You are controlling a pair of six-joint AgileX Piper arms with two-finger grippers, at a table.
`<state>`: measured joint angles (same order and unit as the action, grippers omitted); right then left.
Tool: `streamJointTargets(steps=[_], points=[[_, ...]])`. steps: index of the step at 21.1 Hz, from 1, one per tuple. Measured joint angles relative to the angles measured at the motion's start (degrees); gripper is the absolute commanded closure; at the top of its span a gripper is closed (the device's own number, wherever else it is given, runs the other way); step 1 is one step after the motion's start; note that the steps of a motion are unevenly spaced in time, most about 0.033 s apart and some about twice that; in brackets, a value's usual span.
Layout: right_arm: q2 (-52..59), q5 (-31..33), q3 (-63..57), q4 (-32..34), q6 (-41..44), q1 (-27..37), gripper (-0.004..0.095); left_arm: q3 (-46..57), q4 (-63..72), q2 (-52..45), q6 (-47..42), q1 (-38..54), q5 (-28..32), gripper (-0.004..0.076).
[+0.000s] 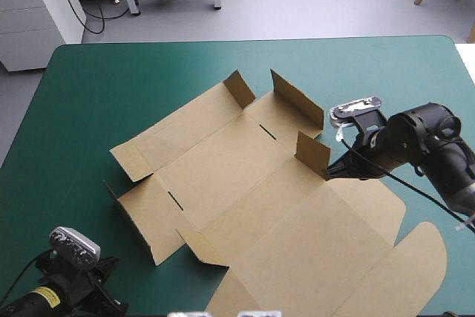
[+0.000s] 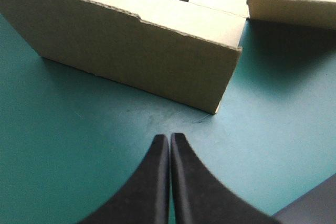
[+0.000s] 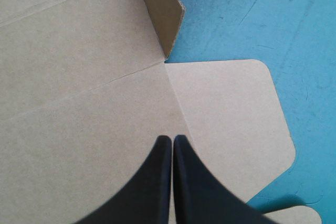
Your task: Fold the box
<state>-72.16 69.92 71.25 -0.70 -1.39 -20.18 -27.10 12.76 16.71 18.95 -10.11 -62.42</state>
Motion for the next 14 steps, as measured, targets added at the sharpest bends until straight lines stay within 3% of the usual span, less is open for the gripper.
streamJointTargets(steps=[7,14], points=[[10.2,0.9,0.1,-0.4,0.0,0.0,0.0915,0.0,0.0,0.0,-0.1,0.0,0.0,0.0734],[10.7,1.0,0.1,0.7,-1.3,0.0,0.0927,0.0,-0.1,0.0,-0.9,0.0,0.0,0.0734]])
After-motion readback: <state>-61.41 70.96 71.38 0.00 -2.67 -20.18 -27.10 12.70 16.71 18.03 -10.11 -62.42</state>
